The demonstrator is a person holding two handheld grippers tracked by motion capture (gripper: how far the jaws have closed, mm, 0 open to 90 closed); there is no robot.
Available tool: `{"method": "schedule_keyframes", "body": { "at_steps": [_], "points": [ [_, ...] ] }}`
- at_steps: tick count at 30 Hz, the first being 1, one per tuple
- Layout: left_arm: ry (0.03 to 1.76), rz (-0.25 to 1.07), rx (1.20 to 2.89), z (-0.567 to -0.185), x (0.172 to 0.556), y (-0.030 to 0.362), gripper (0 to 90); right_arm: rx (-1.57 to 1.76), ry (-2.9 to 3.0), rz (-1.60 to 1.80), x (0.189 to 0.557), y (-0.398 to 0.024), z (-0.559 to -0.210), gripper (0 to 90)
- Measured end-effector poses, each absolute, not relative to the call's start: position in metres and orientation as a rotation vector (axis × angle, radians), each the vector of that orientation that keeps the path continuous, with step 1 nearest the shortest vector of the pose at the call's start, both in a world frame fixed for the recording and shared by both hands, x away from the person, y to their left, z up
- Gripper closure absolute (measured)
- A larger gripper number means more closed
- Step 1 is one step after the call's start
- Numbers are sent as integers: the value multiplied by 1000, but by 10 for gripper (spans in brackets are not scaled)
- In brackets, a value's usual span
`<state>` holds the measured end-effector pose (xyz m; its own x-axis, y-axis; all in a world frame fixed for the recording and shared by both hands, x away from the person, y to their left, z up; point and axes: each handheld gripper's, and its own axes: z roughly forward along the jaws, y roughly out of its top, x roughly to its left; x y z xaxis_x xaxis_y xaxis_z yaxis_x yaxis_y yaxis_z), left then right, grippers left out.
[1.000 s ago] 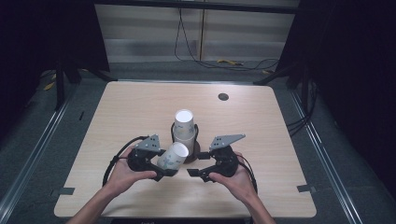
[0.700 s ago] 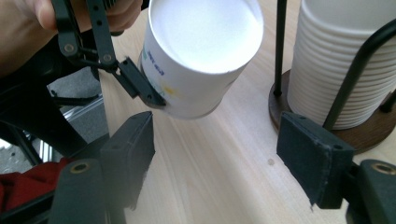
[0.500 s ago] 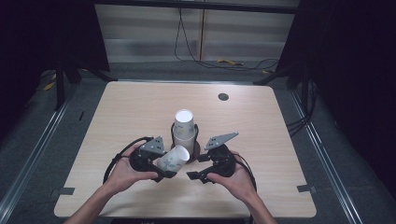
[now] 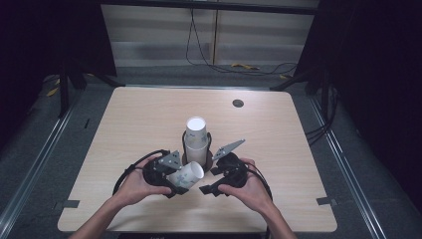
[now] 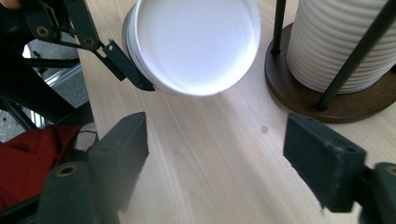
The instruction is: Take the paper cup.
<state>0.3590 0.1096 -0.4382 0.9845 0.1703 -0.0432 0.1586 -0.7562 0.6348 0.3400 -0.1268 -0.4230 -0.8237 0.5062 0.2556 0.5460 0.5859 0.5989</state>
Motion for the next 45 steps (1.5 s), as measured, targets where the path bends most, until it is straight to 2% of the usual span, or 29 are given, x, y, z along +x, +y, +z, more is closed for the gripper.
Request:
{"method": "schedule_keyframes", "body": {
  "at_steps": [18,22,33,45],
  "points": [
    [189,44,2522,-437,357,107,307,-832,-2722,-907,354,-121,-422,254],
    [181,53,2542,-439,356,104,307,-821,-2724,-893,355,-121,-421,190],
    [154,65,2556,-441,354,96,307,-747,-2702,-814,359,-110,-423,162],
    [106,75,2558,-440,348,90,307,-694,-2694,-782,363,-99,-423,220]
  ]
}}
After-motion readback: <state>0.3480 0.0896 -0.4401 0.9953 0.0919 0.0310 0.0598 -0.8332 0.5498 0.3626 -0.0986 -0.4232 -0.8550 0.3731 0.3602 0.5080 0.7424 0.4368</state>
